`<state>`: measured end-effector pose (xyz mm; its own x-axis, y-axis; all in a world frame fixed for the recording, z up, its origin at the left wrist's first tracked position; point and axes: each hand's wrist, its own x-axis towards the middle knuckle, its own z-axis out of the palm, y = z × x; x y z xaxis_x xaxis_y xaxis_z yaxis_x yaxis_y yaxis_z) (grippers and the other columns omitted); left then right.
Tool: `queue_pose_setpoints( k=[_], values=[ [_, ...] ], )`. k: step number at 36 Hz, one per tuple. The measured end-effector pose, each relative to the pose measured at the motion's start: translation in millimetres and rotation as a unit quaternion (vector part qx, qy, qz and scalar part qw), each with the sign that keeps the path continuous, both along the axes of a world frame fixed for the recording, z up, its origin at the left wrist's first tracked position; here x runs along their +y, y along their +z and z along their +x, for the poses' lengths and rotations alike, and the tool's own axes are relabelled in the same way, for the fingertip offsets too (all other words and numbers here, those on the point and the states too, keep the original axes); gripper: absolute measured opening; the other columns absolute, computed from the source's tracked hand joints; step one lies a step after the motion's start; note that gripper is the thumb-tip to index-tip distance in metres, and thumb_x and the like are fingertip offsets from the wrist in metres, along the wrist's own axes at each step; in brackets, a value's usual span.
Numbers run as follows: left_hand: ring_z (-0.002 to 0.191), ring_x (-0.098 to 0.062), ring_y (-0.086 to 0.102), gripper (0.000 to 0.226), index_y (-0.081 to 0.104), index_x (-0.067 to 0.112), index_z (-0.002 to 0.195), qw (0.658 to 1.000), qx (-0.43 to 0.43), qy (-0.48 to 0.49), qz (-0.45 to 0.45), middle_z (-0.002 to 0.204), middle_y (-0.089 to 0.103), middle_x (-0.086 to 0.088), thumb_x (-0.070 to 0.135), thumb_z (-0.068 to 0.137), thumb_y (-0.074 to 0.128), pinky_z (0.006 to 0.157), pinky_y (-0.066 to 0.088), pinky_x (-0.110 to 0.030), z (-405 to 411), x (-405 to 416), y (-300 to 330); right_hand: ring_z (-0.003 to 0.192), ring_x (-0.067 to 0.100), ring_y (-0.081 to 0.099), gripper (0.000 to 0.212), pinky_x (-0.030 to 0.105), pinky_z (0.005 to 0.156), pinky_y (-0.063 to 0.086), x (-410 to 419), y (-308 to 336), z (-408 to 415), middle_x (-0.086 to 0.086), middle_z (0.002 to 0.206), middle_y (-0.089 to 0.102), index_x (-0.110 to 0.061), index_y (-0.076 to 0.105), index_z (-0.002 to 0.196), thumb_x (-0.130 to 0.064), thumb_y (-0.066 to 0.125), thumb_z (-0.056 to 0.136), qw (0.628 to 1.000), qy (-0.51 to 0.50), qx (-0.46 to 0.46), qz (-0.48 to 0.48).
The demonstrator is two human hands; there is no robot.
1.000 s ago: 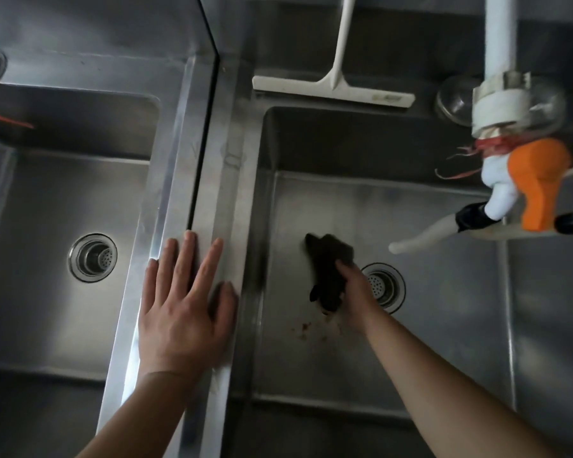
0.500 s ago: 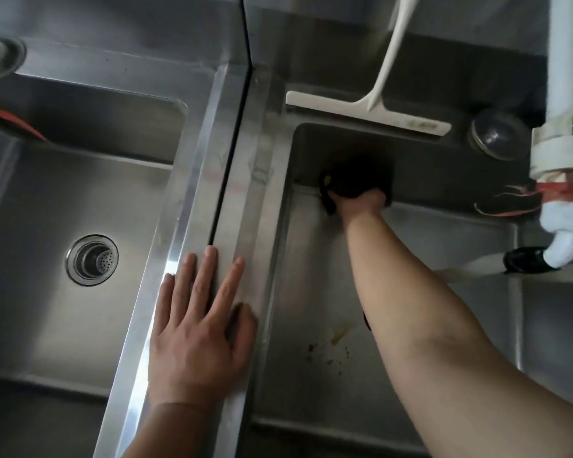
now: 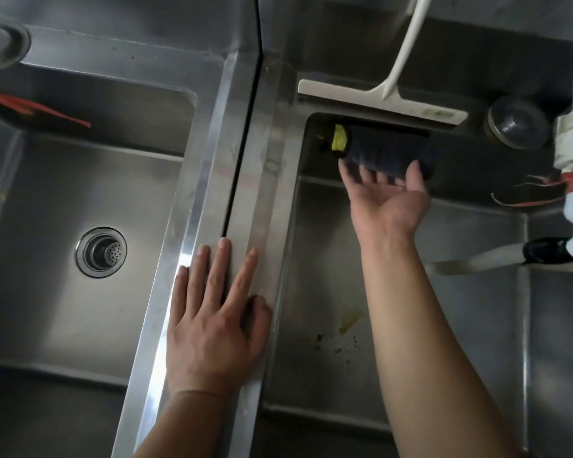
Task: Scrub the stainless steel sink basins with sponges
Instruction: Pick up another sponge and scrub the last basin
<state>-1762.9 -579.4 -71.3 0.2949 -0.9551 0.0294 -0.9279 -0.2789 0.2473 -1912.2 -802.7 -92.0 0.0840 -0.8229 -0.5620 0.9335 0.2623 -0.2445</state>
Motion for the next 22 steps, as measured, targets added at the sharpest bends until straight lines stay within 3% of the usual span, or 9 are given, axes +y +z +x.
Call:
queue_pose_setpoints(
  k=[5, 8, 10, 12, 14, 16, 18, 19, 22],
  values=[
    [0.154, -0.025, 0.013, 0.064, 0.036, 0.03, 0.154, 1.0, 0.004, 0.0, 0.024, 0.164, 0.025, -0.004, 0.042, 0.092, 0.048, 0.125, 0.012, -0.045, -0.5, 0.1, 2.0, 0.115, 0.037, 0.066, 0.041, 0.054, 0.1, 0.049, 37.5, -28.1, -36.4, 0.02, 0.125, 0.067, -0.009, 0.063, 0.125, -0.036, 0.044, 0.099, 0.994, 0.051, 0.082, 0.042],
    [0.154, -0.025, 0.014, 0.063, 0.036, 0.03, 0.154, 1.0, 0.006, 0.002, 0.026, 0.164, 0.025, -0.004, 0.042, 0.093, 0.048, 0.125, 0.012, -0.046, -0.6, 0.3, 2.9, 0.098, 0.024, 0.072, 0.029, 0.035, 0.08, 0.058, 46.2, -53.7, -43.4, 0.016, 0.123, 0.069, -0.012, 0.068, 0.11, -0.032, 0.049, 0.098, 0.958, 0.055, 0.251, 0.128],
    [0.154, -0.025, 0.014, 0.063, 0.036, 0.03, 0.154, 1.0, 0.006, 0.002, 0.026, 0.163, 0.025, -0.004, 0.042, 0.093, 0.047, 0.125, 0.012, -0.046, -1.0, -0.1, 3.7, 0.101, 0.026, 0.069, 0.023, 0.034, 0.087, 0.055, 44.0, -71.4, -40.6, 0.012, 0.117, 0.07, -0.012, 0.068, 0.11, -0.022, 0.057, 0.094, 0.887, 0.075, 0.439, 0.122],
    [0.154, -0.025, 0.012, 0.063, 0.035, 0.03, 0.154, 1.0, 0.006, 0.004, 0.03, 0.164, 0.024, -0.004, 0.041, 0.093, 0.047, 0.125, 0.011, -0.045, -1.5, -0.5, 4.1, 0.116, 0.028, 0.061, 0.033, 0.03, 0.094, 0.046, 34.2, -93.5, -31.9, 0.008, 0.118, 0.068, -0.011, 0.065, 0.124, -0.017, 0.057, 0.093, 0.782, 0.128, 0.608, 0.051],
    [0.154, -0.025, 0.013, 0.063, 0.036, 0.03, 0.154, 1.0, 0.005, 0.004, 0.024, 0.163, 0.025, -0.005, 0.04, 0.093, 0.048, 0.125, 0.012, -0.045, -1.9, -1.0, 3.9, 0.133, 0.024, 0.049, 0.046, 0.029, 0.108, 0.038, 19.8, -117.8, -20.3, 0.005, 0.141, 0.057, -0.015, 0.051, 0.143, -0.019, 0.052, 0.097, 0.679, 0.217, 0.701, -0.025],
    [0.154, -0.026, 0.015, 0.063, 0.038, 0.029, 0.153, 1.0, 0.002, 0.004, 0.017, 0.163, 0.027, -0.005, 0.039, 0.092, 0.05, 0.125, 0.012, -0.045, -2.1, -0.7, 2.9, 0.144, 0.024, 0.036, 0.054, 0.04, 0.117, 0.03, 6.1, -144.1, -9.2, 0.003, 0.155, 0.042, -0.02, 0.04, 0.151, -0.02, 0.049, 0.098, 0.56, 0.324, 0.758, -0.086],
    [0.154, -0.025, 0.015, 0.063, 0.038, 0.03, 0.153, 1.0, -0.002, 0.004, 0.013, 0.163, 0.026, -0.005, 0.038, 0.092, 0.051, 0.125, 0.013, -0.045, -2.1, -0.3, 1.0, 0.15, 0.024, 0.021, 0.056, 0.054, 0.118, 0.022, 2.1, -162.5, 5.0, 0.0, 0.16, 0.032, -0.028, 0.04, 0.15, -0.023, 0.049, 0.095, 0.417, 0.427, 0.792, -0.13],
    [0.154, -0.025, 0.014, 0.063, 0.037, 0.03, 0.153, 1.0, -0.005, 0.003, 0.012, 0.164, 0.026, -0.004, 0.039, 0.093, 0.051, 0.125, 0.012, -0.045, -2.0, -0.4, -0.2, 0.152, 0.024, 0.014, 0.057, 0.058, 0.118, 0.015, 4.4, -168.8, 13.0, -0.001, 0.162, 0.029, -0.03, 0.042, 0.149, -0.024, 0.051, 0.092, 0.378, 0.454, 0.793, -0.147],
    [0.154, -0.025, 0.014, 0.063, 0.036, 0.031, 0.154, 1.0, -0.016, 0.007, 0.008, 0.164, 0.026, -0.005, 0.038, 0.093, 0.05, 0.125, 0.011, -0.044, -1.2, -1.7, -1.9, 0.154, 0.025, 0.006, 0.058, 0.059, 0.118, 0.001, 26.7, -176.9, 32.9, 0.0, 0.164, 0.025, -0.031, 0.043, 0.148, -0.029, 0.054, 0.091, 0.358, 0.47, 0.784, -0.192]
  ],
)
